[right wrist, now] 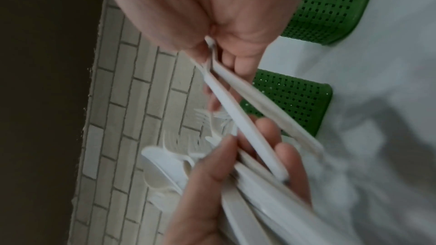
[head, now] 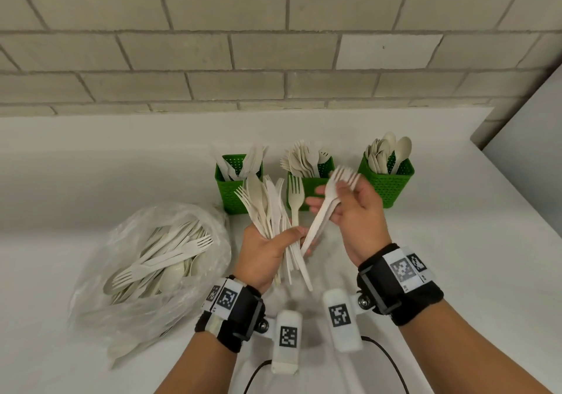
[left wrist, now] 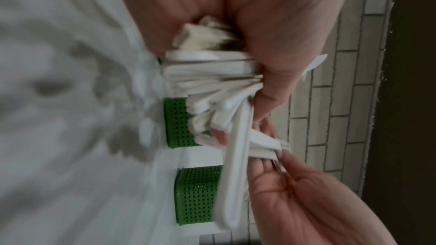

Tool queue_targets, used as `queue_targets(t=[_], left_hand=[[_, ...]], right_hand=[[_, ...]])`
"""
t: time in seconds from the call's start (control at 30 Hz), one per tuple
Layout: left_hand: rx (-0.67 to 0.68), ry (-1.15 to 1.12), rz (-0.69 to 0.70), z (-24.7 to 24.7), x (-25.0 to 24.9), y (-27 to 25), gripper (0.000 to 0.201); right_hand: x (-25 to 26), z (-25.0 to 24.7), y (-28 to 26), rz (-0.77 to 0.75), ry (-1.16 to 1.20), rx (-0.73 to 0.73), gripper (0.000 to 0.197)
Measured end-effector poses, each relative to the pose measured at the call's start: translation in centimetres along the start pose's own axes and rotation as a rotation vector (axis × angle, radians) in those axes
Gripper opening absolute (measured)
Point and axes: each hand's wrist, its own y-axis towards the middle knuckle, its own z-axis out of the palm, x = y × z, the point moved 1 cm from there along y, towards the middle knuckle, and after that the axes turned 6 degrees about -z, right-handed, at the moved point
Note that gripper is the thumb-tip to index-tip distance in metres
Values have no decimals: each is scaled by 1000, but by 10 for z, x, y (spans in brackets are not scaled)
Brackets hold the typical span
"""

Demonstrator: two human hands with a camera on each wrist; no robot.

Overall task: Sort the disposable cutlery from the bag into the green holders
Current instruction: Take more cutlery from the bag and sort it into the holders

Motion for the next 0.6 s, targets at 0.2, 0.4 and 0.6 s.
queue_targets(t=[0.2, 0.4, 0.6], left_hand=[[63, -42, -52, -2, -6, -2, 17], [115, 16, -75, -1, -5, -3, 11], [-124, -46, -17, -19, -5, 3, 8]], right_hand=[[5, -2, 5, -4, -88, -5, 12], [-1, 7, 1, 2, -201, 211, 24], [0, 0, 15, -114, -8, -18, 8]])
